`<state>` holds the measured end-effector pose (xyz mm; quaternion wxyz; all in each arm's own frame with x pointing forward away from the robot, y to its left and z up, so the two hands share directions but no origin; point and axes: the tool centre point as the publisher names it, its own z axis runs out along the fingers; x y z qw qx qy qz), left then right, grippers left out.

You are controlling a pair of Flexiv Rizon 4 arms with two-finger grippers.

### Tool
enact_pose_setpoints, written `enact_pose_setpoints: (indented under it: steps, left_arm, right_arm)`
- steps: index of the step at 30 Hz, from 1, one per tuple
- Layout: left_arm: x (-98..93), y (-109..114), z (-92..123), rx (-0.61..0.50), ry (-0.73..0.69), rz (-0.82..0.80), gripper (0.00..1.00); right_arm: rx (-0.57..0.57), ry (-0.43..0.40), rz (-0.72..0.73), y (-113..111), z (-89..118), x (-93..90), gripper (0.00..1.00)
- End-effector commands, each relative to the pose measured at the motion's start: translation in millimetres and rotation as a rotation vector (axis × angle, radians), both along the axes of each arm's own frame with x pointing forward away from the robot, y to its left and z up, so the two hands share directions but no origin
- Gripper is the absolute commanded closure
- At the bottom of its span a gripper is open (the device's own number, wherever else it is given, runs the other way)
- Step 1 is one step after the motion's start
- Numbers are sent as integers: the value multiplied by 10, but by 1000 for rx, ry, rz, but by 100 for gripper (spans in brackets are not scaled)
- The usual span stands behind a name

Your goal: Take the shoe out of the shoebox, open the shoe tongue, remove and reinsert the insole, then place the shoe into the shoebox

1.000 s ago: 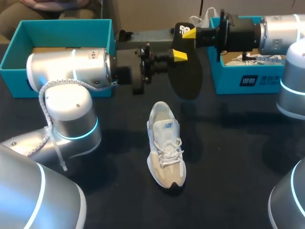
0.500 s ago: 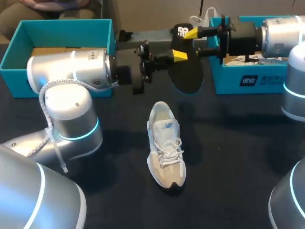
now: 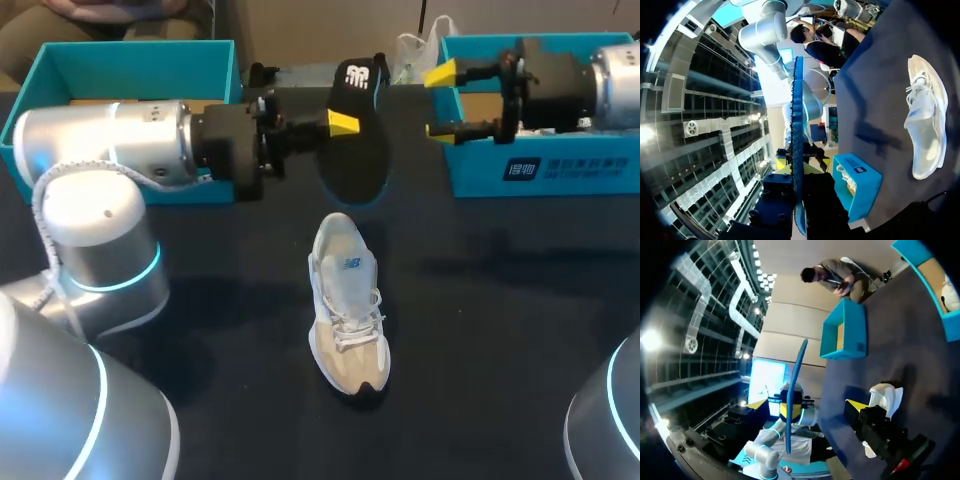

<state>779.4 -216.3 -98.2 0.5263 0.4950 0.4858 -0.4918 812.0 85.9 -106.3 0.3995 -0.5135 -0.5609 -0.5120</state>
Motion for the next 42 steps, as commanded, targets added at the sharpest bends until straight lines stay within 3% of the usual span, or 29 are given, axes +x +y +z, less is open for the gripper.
enact_pose_setpoints:
  steps: [1,3,19,20,27,33,42]
  left_arm:
    - [-31,67,15,19,7,-30,100]
    - [-41,60,30,45,-44,-28,100]
    - [-41,60,30,45,-44,-28,100]
    - [-69,66,39,99,48,-27,100]
    - [-236,82,260,150,417,-26,100]
    - [-321,61,300,283,815,-11,100]
    - [-380,52,302,304,1364,24,100]
  right_arm:
    - [35,-42,53,-185,-33,-83,0]
    - [25,-27,33,-231,-63,-92,0]
    - [25,-27,33,-231,-63,-92,0]
    - [25,-27,33,-231,-63,-92,0]
    - [25,-27,33,-231,-63,-92,0]
    - [25,-27,33,-231,-63,-92,0]
    - [25,-27,33,-231,-63,-92,0]
